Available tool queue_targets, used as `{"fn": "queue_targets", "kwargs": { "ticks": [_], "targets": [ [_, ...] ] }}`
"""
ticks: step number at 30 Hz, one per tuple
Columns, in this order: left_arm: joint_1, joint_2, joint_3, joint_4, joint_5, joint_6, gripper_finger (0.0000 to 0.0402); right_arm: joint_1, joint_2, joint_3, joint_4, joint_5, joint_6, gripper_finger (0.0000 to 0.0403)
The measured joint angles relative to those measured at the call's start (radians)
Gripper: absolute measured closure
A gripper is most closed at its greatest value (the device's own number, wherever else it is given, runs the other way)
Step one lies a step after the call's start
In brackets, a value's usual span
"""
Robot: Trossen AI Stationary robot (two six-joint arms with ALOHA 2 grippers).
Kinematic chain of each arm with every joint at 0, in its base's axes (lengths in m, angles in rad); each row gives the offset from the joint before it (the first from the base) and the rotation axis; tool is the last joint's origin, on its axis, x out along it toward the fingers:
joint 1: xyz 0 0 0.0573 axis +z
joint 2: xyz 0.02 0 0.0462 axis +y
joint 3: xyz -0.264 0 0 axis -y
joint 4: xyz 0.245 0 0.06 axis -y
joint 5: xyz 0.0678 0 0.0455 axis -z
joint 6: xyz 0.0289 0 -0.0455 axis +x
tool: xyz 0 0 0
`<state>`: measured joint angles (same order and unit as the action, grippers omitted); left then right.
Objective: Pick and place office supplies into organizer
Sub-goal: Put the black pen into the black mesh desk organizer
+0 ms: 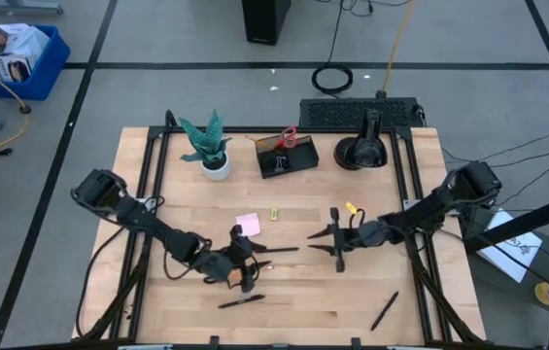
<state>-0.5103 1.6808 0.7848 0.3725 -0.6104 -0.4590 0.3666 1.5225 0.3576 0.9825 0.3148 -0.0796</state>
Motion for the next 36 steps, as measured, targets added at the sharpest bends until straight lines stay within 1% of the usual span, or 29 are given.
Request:
{"fn": "queue_targets", "kwargs": {
  "ticks": [2,3,5,8,10,12,15,17,19,22,24,27,33,36],
  "targets": [
    [0.014,-0.006,-0.029,0.045,0.001,0.031,0.0197,-0.014,0.000,0.000,-0.001,0.002,-0.006,0.0312],
    [0.022,-0.007,-0.051,0.097,0.028,0.057,0.0198,-0.021,0.000,0.000,-0.003,0.001,-0.007,0.0312],
    [0.034,-0.007,-0.121,0.251,0.108,0.110,0.0203,-0.036,0.000,0.000,-0.015,0.001,0.001,0.0312],
    [0.046,-0.040,-0.261,0.487,0.184,0.150,0.0217,-0.060,0.000,0.000,-0.030,0.000,0.035,0.0312],
    [0.045,-0.102,-0.360,0.571,0.178,0.158,0.0227,-0.066,0.000,0.000,-0.048,-0.001,0.060,0.0312],
    [0.034,-0.178,-0.446,0.587,0.141,0.141,0.0238,-0.066,0.003,0.000,-0.079,-0.005,0.083,0.0312],
    [0.028,-0.277,-0.512,0.666,0.134,0.099,0.0251,-0.062,0.018,0.000,-0.103,-0.010,0.095,0.0311],
    [0.018,-0.324,-0.527,0.656,0.134,0.105,0.0258,-0.060,0.035,0.009,-0.086,-0.052,0.092,0.0308],
    [0.014,-0.344,-0.531,0.638,0.133,0.132,0.0263,-0.059,0.061,0.026,-0.088,-0.088,0.090,0.0302],
    [0.016,-0.354,-0.527,0.653,0.131,0.219,0.0265,-0.054,0.152,0.083,-0.090,-0.132,0.072,0.0289],
    [0.023,-0.354,-0.525,0.657,0.129,0.270,0.0264,-0.043,0.229,0.126,-0.089,-0.129,0.041,0.0277],
    [0.037,-0.354,-0.520,0.687,0.111,0.319,0.0265,-0.042,0.313,0.172,-0.078,-0.089,0.001,0.0257],
    [0.046,-0.353,-0.519,0.681,0.112,0.335,0.0264,-0.053,0.408,0.191,0.059,-0.076,-0.002,0.0226],
    [0.059,-0.353,-0.519,0.684,0.111,0.374,0.0265,-0.065,0.438,0.191,0.064,-0.056,0.010,0.0221]
  ]
}}
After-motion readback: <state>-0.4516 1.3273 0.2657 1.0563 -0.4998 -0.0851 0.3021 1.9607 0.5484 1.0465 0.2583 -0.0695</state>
